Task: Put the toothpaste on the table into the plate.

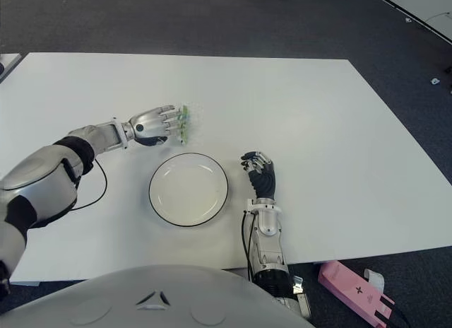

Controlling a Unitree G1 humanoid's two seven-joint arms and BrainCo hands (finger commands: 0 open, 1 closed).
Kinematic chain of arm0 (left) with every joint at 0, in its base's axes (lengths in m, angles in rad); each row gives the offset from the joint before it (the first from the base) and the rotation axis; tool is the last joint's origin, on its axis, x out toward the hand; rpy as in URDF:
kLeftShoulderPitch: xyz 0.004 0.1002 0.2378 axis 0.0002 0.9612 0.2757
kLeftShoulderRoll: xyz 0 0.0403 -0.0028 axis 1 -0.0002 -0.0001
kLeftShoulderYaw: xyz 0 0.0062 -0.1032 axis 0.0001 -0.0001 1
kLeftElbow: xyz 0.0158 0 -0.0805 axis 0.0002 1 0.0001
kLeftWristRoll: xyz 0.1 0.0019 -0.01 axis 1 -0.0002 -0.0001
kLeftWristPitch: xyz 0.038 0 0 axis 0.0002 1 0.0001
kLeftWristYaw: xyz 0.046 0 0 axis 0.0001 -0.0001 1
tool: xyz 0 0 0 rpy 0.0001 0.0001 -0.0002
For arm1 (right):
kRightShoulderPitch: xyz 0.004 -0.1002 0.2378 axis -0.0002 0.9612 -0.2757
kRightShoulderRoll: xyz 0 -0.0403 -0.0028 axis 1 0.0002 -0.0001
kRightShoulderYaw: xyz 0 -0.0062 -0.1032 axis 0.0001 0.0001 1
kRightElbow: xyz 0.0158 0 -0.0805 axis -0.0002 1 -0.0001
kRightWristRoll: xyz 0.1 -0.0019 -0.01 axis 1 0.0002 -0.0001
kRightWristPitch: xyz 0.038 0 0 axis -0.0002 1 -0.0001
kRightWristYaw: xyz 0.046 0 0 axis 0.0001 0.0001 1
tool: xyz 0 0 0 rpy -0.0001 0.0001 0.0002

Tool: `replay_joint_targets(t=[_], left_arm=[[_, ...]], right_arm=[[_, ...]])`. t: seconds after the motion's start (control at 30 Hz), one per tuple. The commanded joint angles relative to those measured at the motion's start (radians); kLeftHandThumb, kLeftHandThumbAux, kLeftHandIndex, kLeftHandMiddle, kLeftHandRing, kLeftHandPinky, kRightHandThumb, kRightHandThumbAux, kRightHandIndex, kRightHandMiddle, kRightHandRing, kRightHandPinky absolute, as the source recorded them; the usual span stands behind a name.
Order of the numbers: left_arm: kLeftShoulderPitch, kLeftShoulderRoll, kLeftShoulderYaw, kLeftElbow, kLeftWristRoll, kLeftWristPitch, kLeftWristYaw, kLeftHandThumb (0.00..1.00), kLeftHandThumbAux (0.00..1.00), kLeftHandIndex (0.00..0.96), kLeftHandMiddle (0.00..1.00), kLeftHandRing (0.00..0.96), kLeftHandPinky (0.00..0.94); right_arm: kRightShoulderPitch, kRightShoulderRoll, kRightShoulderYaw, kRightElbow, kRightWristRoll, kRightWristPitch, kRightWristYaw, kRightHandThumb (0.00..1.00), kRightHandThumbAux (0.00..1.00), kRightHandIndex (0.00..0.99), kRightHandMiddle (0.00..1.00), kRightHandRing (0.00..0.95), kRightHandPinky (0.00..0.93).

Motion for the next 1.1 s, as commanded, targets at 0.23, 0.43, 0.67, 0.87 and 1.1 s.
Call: replay_joint_targets(t=[0.23,0.43,0.67,0.87,1.1], left_arm=[[-0.025,-0.044,-0.069,0.021,0.013,-0.035,-0.013,0.625,0.41,0.0,0.0,0.0,0.0],[-0.034,-0.057,-0.097,0.027,0.016,-0.055,-0.032,0.647,0.441,0.0,0.0,0.0,0.0],[-0.033,-0.089,-0.143,0.04,0.032,-0.056,-0.048,0.676,0.471,0.0,0.0,0.0,0.0],[-0.034,-0.11,-0.165,0.047,0.031,-0.062,-0.077,0.648,0.484,0.0,0.0,0.0,0.0],[-0.04,-0.125,-0.176,0.05,0.019,-0.071,-0.117,0.622,0.511,0.0,0.0,0.0,0.0]], right_arm=[[0.036,0.005,-0.01,0.005,0.01,0.049,-0.002,0.708,0.726,0.429,0.485,0.483,0.472],[0.045,0.008,-0.01,-0.002,0.011,0.048,-0.003,0.708,0.726,0.429,0.483,0.478,0.469],[0.053,0.009,-0.014,-0.001,0.01,0.035,-0.006,0.709,0.726,0.429,0.48,0.481,0.478],[0.058,0.007,-0.02,0.004,0.014,0.022,-0.004,0.71,0.727,0.429,0.476,0.486,0.485],[0.07,0.01,-0.026,-0.002,0.016,0.017,-0.007,0.711,0.728,0.429,0.475,0.488,0.482]])
